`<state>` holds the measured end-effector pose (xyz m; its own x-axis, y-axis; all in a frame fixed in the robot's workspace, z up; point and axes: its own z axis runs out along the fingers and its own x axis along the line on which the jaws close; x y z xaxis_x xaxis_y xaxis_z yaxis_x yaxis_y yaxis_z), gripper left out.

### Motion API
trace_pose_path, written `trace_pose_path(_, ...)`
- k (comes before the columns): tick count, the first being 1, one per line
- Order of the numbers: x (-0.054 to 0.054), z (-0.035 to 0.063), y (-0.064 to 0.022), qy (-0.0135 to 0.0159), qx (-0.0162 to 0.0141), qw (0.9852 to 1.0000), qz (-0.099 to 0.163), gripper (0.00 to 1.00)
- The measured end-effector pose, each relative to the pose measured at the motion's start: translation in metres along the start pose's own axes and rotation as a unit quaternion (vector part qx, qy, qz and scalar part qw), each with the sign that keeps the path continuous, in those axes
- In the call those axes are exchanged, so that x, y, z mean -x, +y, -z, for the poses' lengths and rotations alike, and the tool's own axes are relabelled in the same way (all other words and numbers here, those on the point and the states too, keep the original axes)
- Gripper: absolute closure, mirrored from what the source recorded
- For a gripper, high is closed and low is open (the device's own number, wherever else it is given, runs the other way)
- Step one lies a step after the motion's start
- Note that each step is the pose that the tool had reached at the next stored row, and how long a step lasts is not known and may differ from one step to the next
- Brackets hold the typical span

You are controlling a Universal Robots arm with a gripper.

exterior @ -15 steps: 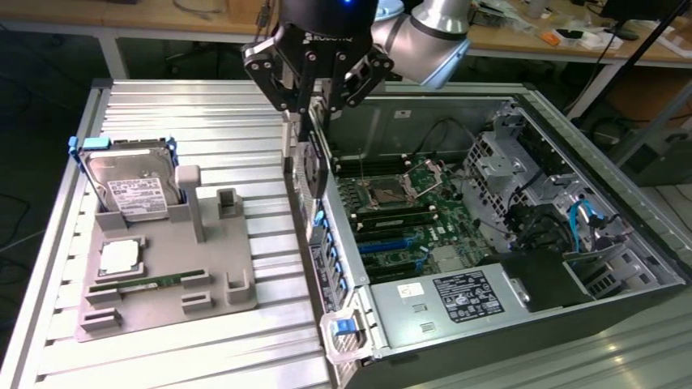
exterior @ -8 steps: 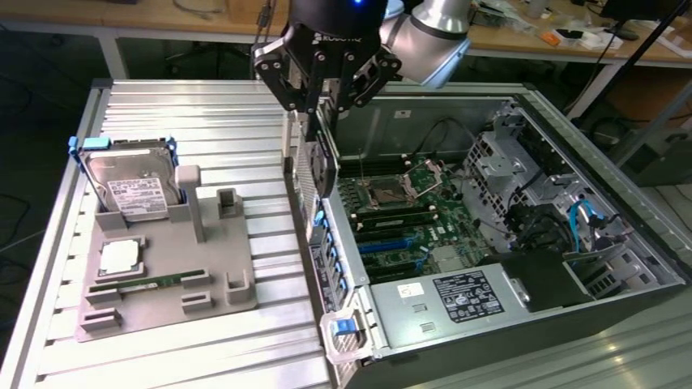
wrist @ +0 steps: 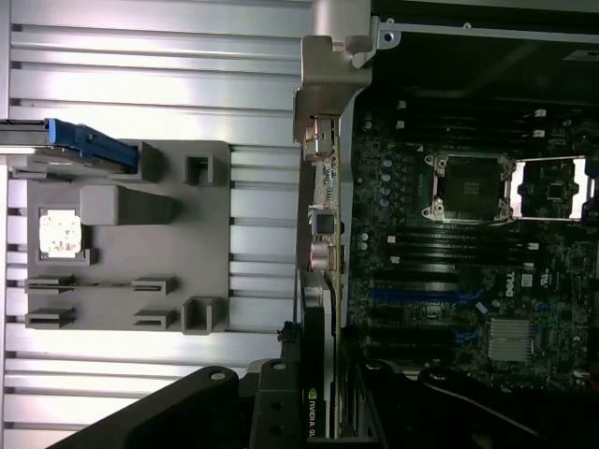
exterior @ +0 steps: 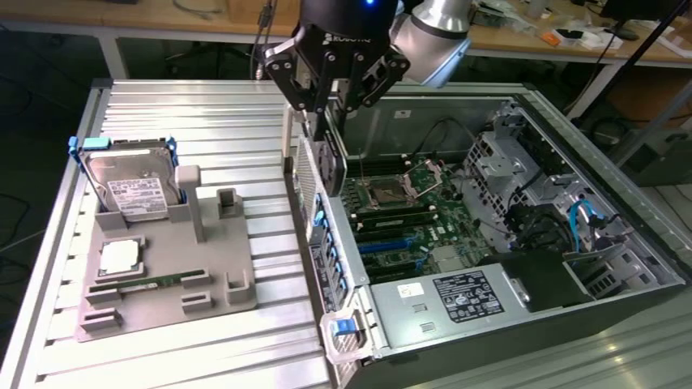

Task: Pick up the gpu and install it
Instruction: 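Pick up the gpu and move the gpu toward the slot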

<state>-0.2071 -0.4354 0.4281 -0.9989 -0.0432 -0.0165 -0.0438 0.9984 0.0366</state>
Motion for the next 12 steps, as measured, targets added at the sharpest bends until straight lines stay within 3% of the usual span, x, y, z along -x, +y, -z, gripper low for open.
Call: trace_pose_path(12, 0.012, -0.0002, -0.0005, 0.0, 0.0, 1.0, 0.0, 0.73)
